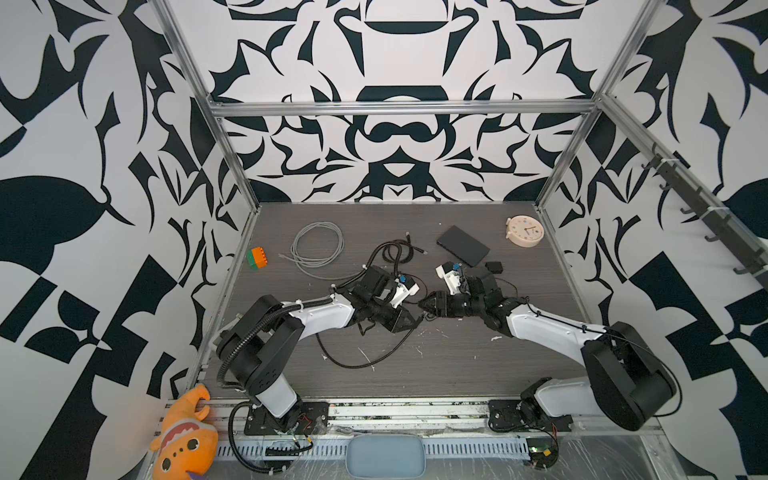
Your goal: Insert the plug into the switch port
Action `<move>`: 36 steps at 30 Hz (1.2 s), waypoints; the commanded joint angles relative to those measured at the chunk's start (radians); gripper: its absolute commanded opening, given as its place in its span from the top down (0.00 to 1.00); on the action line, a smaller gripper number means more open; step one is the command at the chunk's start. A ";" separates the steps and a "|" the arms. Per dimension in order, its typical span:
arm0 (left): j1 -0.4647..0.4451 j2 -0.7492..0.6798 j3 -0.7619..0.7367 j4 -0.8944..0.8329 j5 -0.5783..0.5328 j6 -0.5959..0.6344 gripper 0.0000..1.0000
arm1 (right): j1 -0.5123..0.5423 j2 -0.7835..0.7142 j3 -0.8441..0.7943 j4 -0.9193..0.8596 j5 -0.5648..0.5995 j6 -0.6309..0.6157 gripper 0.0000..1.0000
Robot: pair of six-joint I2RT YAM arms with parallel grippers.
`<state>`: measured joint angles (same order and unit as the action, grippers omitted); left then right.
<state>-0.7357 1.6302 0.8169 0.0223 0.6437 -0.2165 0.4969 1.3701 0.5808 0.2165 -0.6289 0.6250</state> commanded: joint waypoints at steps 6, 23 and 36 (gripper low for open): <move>0.009 -0.035 -0.008 0.022 0.063 -0.016 1.00 | -0.016 -0.010 -0.019 0.085 -0.080 -0.027 0.55; 0.034 -0.043 -0.005 0.036 0.097 -0.023 1.00 | -0.018 -0.019 -0.030 0.077 -0.143 -0.003 0.81; 0.068 -0.035 -0.020 0.095 0.113 -0.073 0.93 | -0.017 -0.011 -0.071 0.143 -0.125 0.088 0.95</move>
<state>-0.6834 1.6093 0.8051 0.0448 0.7685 -0.2703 0.4698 1.3689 0.5217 0.3374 -0.7238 0.6727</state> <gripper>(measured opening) 0.080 0.063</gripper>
